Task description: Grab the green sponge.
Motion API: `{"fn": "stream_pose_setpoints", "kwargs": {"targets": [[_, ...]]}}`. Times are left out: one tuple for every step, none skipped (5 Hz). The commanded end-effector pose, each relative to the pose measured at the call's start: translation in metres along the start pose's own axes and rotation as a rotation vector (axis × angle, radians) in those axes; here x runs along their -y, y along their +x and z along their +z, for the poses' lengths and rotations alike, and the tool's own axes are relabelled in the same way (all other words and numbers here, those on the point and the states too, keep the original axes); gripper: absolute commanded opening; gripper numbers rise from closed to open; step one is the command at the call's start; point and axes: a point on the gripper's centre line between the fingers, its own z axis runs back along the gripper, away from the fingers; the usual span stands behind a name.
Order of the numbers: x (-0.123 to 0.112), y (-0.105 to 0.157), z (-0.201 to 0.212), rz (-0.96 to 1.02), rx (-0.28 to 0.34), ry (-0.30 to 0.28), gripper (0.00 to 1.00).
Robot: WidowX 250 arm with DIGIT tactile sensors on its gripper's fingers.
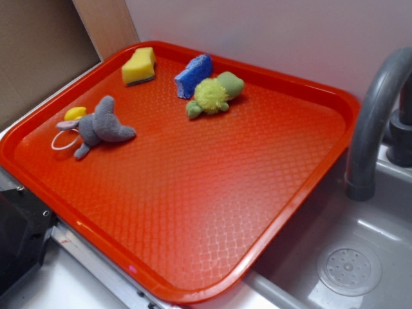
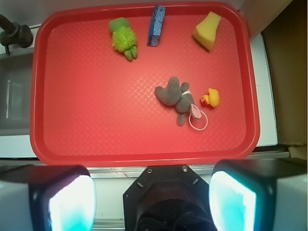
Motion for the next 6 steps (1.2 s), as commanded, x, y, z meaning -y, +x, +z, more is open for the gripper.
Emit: {"fn": "stream_pose_setpoints", "kwargs": {"targets": [[0.0, 0.0, 0.0, 0.0, 0.0, 0.0, 1.0], [-0.021, 0.015, -0.021, 0.245, 0.032, -0.086, 1.0], [-0.062, 0.048, -0.065, 0.494, 0.08, -0.101, 1.0], [-0.085, 0.066, -0.089, 0.66, 0.156, -0.07, 1.0], [-0.108, 0.113, -0.124, 0.667, 0.259, -0.084, 1.0], [-0.12, 0.144, -0.144, 0.688, 0.302, -0.044, 1.0]]}}
